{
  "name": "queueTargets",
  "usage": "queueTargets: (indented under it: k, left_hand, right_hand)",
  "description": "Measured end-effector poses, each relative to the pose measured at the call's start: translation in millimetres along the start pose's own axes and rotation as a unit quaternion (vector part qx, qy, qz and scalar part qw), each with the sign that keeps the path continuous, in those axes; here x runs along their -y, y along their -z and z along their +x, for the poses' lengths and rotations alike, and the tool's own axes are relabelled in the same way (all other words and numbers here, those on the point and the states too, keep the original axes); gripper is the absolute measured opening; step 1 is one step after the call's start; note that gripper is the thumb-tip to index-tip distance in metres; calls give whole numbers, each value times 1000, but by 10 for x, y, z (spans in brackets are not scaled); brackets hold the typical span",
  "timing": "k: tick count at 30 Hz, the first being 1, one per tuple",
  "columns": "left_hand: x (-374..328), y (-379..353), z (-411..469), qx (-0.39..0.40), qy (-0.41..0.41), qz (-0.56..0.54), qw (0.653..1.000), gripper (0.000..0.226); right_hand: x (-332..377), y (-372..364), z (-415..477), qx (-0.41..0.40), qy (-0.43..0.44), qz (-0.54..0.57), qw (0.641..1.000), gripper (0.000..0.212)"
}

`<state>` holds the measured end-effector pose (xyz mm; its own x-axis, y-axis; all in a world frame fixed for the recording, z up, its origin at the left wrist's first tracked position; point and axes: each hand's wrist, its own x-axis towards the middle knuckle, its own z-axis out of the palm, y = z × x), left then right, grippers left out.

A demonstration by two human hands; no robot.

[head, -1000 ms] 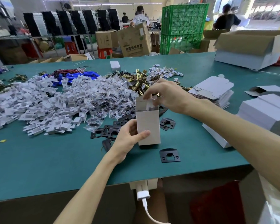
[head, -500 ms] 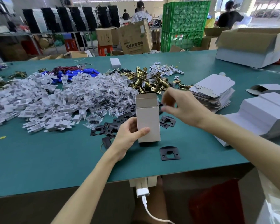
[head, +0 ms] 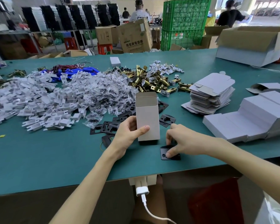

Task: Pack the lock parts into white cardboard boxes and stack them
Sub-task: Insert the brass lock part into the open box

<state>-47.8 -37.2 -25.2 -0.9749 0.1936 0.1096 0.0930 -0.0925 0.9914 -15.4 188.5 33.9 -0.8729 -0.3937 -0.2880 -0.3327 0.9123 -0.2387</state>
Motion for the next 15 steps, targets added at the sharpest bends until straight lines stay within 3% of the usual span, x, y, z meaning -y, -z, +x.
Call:
queueTargets:
  k: [6,9,13,15]
  left_hand:
    - [9,1,3,2,-5,0,1000,42]
    - [11,0,9,1,-6,-3,1000,45]
    - [7,3,1,5,-2,-12,1000,46]
    - [1,6,-1,6,0,-13,1000,44]
  right_hand:
    - [29,159,-93,-59,19,244,968,32]
    - [89,297,-139,-71,39,449,890,22]
    - [162,596,-196,-39,130,631,764,40]
    - [214,715,-166,-101,154,627,757,40]
